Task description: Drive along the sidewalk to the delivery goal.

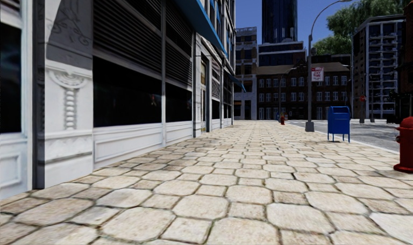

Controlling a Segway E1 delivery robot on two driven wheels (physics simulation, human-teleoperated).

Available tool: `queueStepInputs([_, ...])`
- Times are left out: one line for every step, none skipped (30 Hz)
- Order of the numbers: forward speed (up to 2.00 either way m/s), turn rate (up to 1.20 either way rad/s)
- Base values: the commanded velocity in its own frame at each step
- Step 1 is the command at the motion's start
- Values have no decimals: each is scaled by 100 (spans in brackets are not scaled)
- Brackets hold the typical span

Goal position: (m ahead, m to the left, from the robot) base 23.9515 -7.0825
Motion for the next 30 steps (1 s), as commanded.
queueStepInputs([200, 0])
queueStepInputs([200, 0])
queueStepInputs([200, 0])
queueStepInputs([200, 0])
queueStepInputs([200, 0])
queueStepInputs([200, 0])
queueStepInputs([200, 0])
queueStepInputs([200, 0])
queueStepInputs([200, 0])
queueStepInputs([200, 0])
queueStepInputs([200, 0])
queueStepInputs([200, 0])
queueStepInputs([200, 0])
queueStepInputs([200, 0])
queueStepInputs([200, 0])
queueStepInputs([200, 0])
queueStepInputs([200, -75])
queueStepInputs([200, -120])
queueStepInputs([200, -120])
queueStepInputs([200, -120])
queueStepInputs([200, -120])
queueStepInputs([200, -120])
queueStepInputs([200, -120])
queueStepInputs([200, -12])
queueStepInputs([200, 0])
queueStepInputs([200, 0])
queueStepInputs([200, 0])
queueStepInputs([200, 0])
queueStepInputs([200, 0])
queueStepInputs([200, 0])
